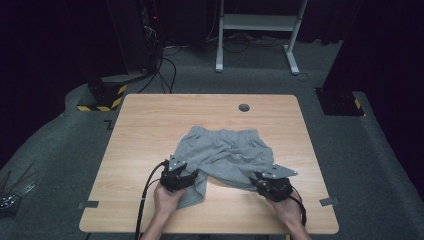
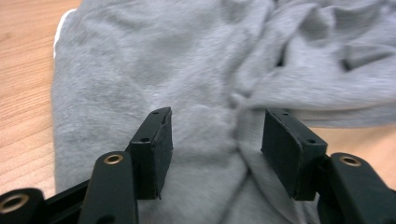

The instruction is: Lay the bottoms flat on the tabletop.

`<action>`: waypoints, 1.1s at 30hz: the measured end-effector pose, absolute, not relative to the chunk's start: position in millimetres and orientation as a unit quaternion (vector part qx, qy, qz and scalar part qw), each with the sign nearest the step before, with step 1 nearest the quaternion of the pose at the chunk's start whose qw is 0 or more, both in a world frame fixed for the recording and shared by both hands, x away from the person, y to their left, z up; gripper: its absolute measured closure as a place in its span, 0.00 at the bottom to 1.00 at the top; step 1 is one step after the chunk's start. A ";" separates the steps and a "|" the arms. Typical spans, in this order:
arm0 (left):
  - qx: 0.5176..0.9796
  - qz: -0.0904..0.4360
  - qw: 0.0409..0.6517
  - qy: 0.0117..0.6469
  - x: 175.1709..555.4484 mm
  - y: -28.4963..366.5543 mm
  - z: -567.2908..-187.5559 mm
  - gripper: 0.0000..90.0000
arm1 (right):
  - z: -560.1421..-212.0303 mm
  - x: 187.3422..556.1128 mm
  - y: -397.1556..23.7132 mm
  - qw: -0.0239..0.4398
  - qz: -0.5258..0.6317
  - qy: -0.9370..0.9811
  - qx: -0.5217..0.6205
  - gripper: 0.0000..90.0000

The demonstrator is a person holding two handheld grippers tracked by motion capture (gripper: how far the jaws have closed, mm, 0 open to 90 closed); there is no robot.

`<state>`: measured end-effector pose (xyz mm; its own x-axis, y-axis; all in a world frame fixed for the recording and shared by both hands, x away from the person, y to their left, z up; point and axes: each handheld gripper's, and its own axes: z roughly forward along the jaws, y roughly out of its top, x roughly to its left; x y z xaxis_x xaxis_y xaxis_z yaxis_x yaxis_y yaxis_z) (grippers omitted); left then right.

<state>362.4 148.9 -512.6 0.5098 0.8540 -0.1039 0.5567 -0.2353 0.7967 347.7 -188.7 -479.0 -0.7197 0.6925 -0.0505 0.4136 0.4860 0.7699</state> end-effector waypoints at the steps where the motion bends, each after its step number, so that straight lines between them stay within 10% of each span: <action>1: 0.768 0.179 0.412 0.456 359.5 148.4 -511.1 0.48 | -480.2 350.3 -180.6 0.175 0.385 0.847 0.321 0.72; 12: 0.791 0.181 0.383 0.441 357.0 138.0 -522.8 0.51 | -508.4 389.1 -152.7 0.155 0.312 0.881 0.319 0.97; 28: 0.807 0.171 0.384 0.415 344.6 132.2 -510.7 0.51 | -495.8 389.5 -170.3 0.159 0.354 0.852 0.351 0.73; 33: 0.805 0.163 0.373 0.433 352.9 128.1 -519.7 0.68 | -504.7 381.3 -169.4 0.152 0.350 0.855 0.352 0.75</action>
